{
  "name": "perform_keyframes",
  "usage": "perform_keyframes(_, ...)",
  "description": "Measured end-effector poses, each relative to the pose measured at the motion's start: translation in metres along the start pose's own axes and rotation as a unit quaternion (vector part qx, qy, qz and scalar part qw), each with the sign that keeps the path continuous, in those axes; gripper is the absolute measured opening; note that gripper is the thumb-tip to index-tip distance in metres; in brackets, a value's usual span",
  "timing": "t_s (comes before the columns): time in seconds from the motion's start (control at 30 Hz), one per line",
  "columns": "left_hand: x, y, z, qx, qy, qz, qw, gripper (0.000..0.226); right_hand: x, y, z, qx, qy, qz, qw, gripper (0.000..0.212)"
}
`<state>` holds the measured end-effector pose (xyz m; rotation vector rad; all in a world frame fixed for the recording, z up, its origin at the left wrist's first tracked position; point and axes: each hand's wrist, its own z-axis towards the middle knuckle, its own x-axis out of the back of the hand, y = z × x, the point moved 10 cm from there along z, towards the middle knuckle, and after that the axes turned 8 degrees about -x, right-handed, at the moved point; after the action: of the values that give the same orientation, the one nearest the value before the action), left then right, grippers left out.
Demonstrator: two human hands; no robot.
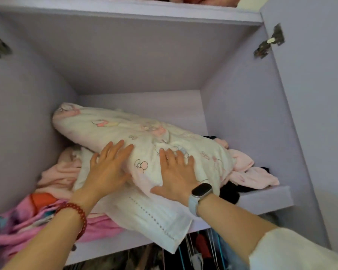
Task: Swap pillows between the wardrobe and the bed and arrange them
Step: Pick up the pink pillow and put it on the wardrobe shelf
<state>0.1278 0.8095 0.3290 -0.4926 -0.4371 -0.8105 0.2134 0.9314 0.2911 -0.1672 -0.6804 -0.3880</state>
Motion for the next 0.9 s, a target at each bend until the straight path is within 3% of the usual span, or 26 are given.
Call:
perform_keyframes(0.17, -0.006, -0.007, 0.017, 0.028, 0.022, 0.013, 0.999, 0.092, 0.027, -0.002, 0.018, 0.022, 0.119, -0.001, 0.993, 0.036)
perform_keyframes(0.47, 0.073, 0.04, 0.068, 0.02, 0.123, 0.06, 0.99, 0.097, 0.164, 0.085, 0.0, -0.002, 0.325, 0.09, 0.941, 0.028)
perform_keyframes(0.67, 0.168, 0.129, 0.056, -0.07, 0.302, 0.052, 0.949, 0.026, 0.252, 0.112, -0.064, -0.009, 0.424, 0.073, 0.903, 0.022)
perform_keyframes(0.77, 0.203, 0.165, 0.03, -0.09, 0.37, 0.037, 0.924, 0.027, 0.291, 0.12, -0.1, -0.01, 0.45, 0.036, 0.892, 0.022)
perform_keyframes(0.9, 0.238, 0.201, -0.008, -0.128, 0.437, 0.025, 0.89, 0.03, 0.326, 0.128, -0.145, -0.036, 0.427, 0.003, 0.903, 0.022)
